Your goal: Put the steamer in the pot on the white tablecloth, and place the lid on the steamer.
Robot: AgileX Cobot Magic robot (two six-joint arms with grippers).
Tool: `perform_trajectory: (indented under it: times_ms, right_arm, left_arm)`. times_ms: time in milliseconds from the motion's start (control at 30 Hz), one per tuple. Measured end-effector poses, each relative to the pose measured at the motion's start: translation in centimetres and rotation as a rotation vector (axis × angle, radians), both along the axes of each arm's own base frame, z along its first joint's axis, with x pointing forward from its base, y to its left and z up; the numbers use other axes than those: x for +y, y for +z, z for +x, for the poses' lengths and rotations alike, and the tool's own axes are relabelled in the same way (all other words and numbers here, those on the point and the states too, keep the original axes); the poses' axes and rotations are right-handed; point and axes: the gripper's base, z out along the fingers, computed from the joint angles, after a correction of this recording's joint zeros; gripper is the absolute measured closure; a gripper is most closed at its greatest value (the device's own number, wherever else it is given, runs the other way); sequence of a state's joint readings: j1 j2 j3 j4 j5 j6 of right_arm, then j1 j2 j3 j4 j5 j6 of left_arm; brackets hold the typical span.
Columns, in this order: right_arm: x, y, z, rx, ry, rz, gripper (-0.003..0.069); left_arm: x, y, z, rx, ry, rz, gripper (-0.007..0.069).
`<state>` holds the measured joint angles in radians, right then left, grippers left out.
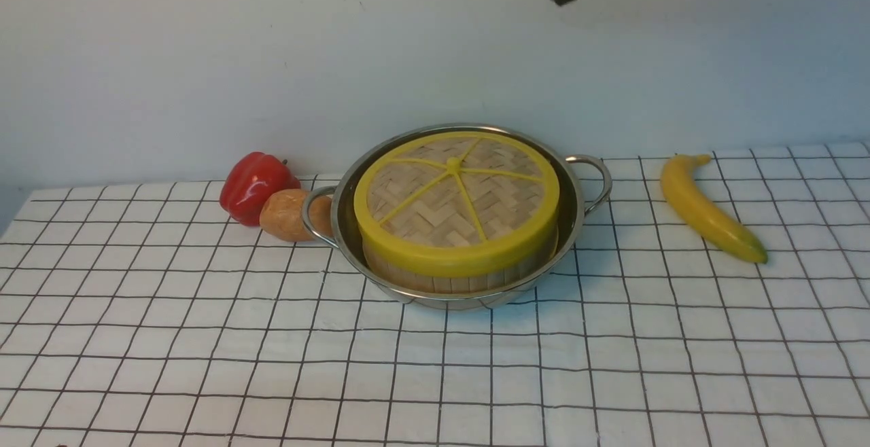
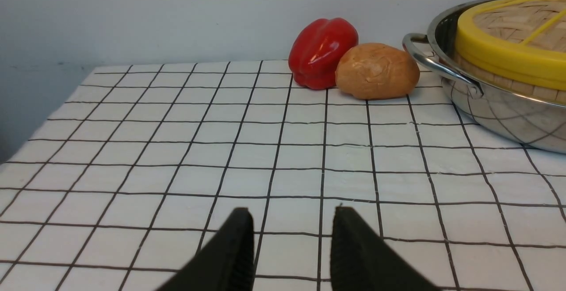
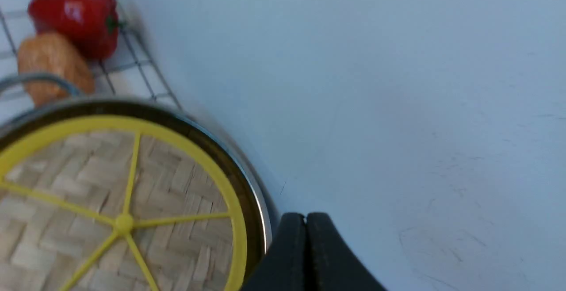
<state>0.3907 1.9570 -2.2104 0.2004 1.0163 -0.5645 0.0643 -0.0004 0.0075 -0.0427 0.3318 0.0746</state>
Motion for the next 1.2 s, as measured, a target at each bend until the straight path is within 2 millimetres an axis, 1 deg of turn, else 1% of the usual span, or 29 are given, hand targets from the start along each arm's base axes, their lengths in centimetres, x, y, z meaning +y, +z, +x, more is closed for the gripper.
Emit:
perform_trajectory:
  times_ms: [33, 67, 100, 267, 300, 433, 500, 600, 667, 767, 867, 900, 933, 967, 1000, 1033, 1067, 1100, 1133, 1167, 1200]
  right_arm:
    - [-0.1, 0.3, -0.1, 0.002, -0.014, 0.023, 0.0672]
    - [-0.5, 1.4, -0.6, 0.01, -0.065, 0.11, 0.0672]
    - [-0.7, 2.1, -1.0, 0.016, -0.095, 0.161, 0.0672]
    - [-1.3, 4.8, -2.9, 0.084, -0.194, 0.401, 0.067]
    - [-1.3, 5.2, -3.2, 0.103, -0.206, 0.45, 0.0668]
    - [-1.3, 5.6, -3.6, 0.136, -0.228, 0.516, 0.0664]
    - [-1.2, 5.5, -3.7, 0.16, -0.23, 0.528, 0.0663]
    - [-1.4, 5.3, -3.9, 0.18, -0.237, 0.492, 0.0662]
    - [-1.9, 4.9, -4.0, 0.183, -0.268, 0.413, 0.0659]
    - [-2.8, 5.1, -4.4, 0.14, -0.31, 0.338, 0.0657]
    - [-3.9, 5.5, -5.6, 0.08, -0.333, 0.322, 0.0654]
    - [-4.4, 5.3, -5.9, 0.057, -0.343, 0.329, 0.0654]
    - [-5.2, 5.2, -6.6, 0.038, -0.356, 0.345, 0.0652]
    - [-6.3, 5.5, -7.7, -0.004, -0.378, 0.39, 0.0651]
    - [-6.4, 5.1, -7.5, 0.002, -0.386, 0.393, 0.065]
    - [-8.1, 4.4, -8.8, -0.016, -0.433, 0.443, 0.065]
    - [-9.3, 4.1, -10.0, -0.032, -0.464, 0.48, 0.0648]
    - [-10.3, 3.2, -11.0, -0.039, -0.499, 0.51, 0.0647]
    - [-10.6, 3.5, -11.3, -0.05, -0.501, 0.516, 0.0647]
    - [-11.6, 1.8, -12.3, -0.045, -0.539, 0.542, 0.0645]
    - [-12.6, 0.6, -13.4, -0.051, -0.572, 0.566, 0.0643]
  left_arm:
    - [0.0, 0.0, 0.0, 0.0, 0.0, 0.0, 0.0382]
    - [0.0, 0.0, 0.0, 0.0, 0.0, 0.0, 0.0382]
    - [0.0, 0.0, 0.0, 0.0, 0.0, 0.0, 0.0382]
    - [0.0, 0.0, 0.0, 0.0, 0.0, 0.0, 0.0382]
    - [0.0, 0.0, 0.0, 0.0, 0.0, 0.0, 0.0382]
    - [0.0, 0.0, 0.0, 0.0, 0.0, 0.0, 0.0382]
    - [0.0, 0.0, 0.0, 0.0, 0.0, 0.0, 0.0382]
    - [0.0, 0.0, 0.0, 0.0, 0.0, 0.0, 0.0382]
    - [0.0, 0.0, 0.0, 0.0, 0.0, 0.0, 0.0382]
    - [0.0, 0.0, 0.0, 0.0, 0.0, 0.0, 0.0382]
    - [0.0, 0.0, 0.0, 0.0, 0.0, 0.0, 0.0382]
    - [0.0, 0.0, 0.0, 0.0, 0.0, 0.0, 0.0382]
    - [0.0, 0.0, 0.0, 0.0, 0.0, 0.0, 0.0382]
    - [0.0, 0.0, 0.0, 0.0, 0.0, 0.0, 0.0382]
    - [0.0, 0.0, 0.0, 0.0, 0.0, 0.0, 0.0382]
    - [0.0, 0.0, 0.0, 0.0, 0.0, 0.0, 0.0382]
    - [0.0, 0.0, 0.0, 0.0, 0.0, 0.0, 0.0382]
    - [0.0, 0.0, 0.0, 0.0, 0.0, 0.0, 0.0382]
    - [0.0, 0.0, 0.0, 0.0, 0.0, 0.0, 0.0382]
    - [0.0, 0.0, 0.0, 0.0, 0.0, 0.0, 0.0382]
    - [0.0, 0.0, 0.0, 0.0, 0.0, 0.0, 0.0382]
